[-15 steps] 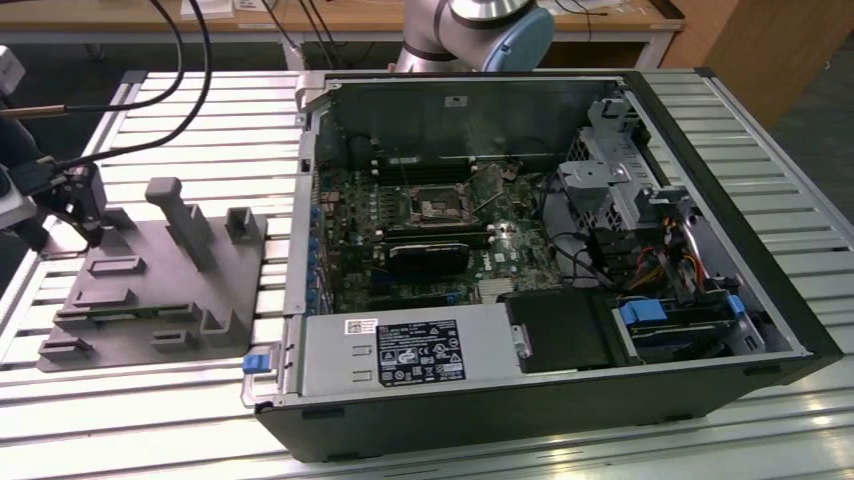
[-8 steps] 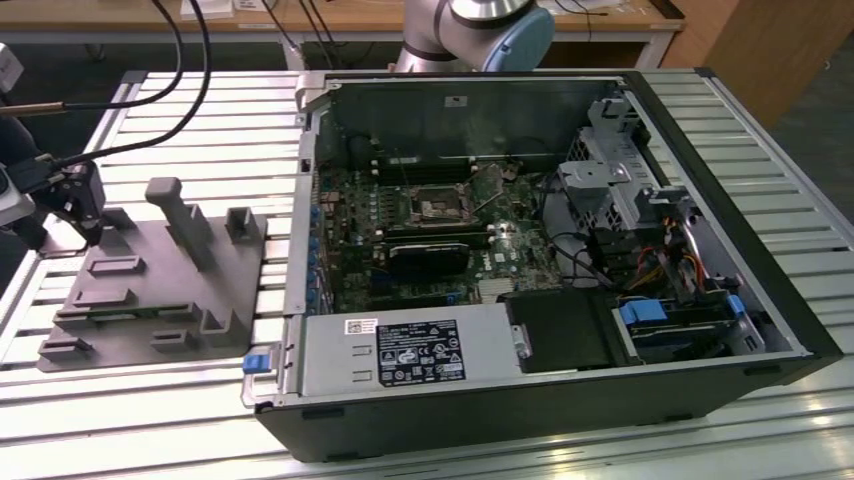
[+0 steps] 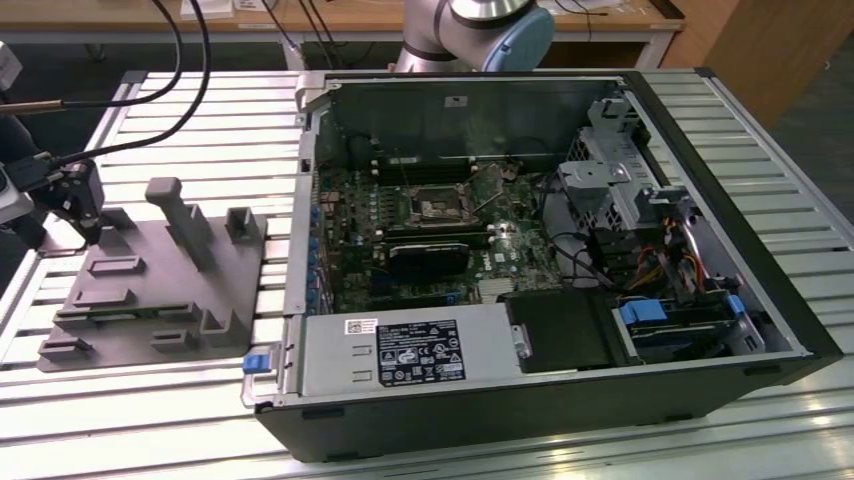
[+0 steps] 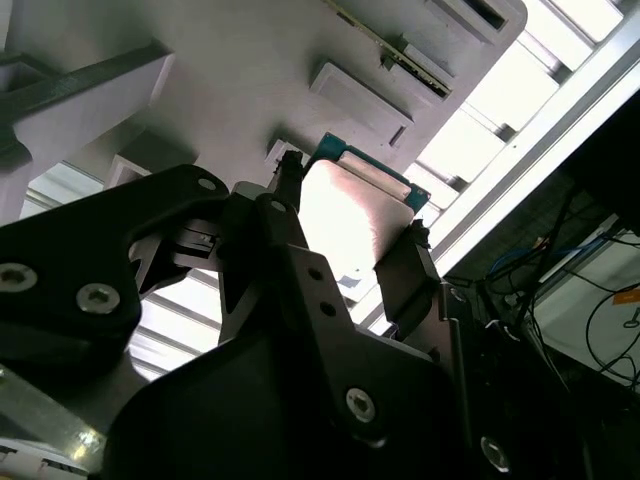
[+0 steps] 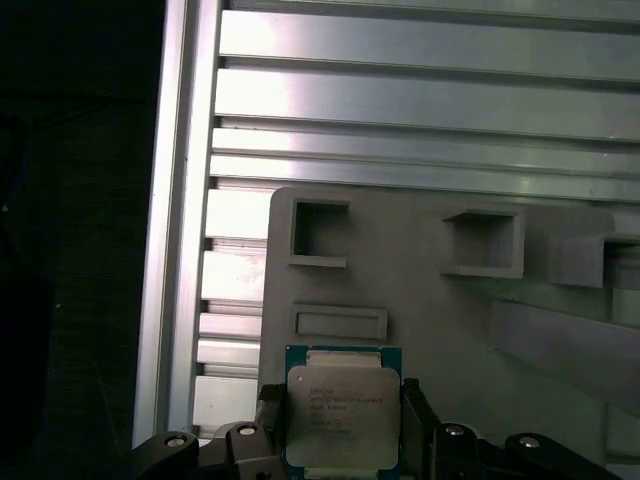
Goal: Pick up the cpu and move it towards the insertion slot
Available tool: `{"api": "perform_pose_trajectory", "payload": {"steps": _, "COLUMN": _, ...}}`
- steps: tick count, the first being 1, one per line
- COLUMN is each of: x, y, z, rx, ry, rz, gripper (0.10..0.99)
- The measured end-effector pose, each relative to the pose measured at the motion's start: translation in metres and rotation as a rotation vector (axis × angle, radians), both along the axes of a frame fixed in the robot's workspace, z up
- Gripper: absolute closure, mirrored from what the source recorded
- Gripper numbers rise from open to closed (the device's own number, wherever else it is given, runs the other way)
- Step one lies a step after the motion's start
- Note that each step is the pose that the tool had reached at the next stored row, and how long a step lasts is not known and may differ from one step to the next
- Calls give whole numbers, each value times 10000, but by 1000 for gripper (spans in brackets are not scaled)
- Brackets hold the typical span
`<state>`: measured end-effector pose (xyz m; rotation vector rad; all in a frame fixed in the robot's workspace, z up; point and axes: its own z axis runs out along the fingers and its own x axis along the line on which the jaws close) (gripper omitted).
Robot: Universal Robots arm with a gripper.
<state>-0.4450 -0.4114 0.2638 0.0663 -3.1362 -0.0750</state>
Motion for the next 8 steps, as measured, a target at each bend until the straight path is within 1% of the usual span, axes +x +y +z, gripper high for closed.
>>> {"api": "perform_pose_trajectory", "payload": {"steps": 8, "x": 0, "y": 0, "z": 26, "rx": -1, "ry": 1, "rz": 0, "gripper": 541}}
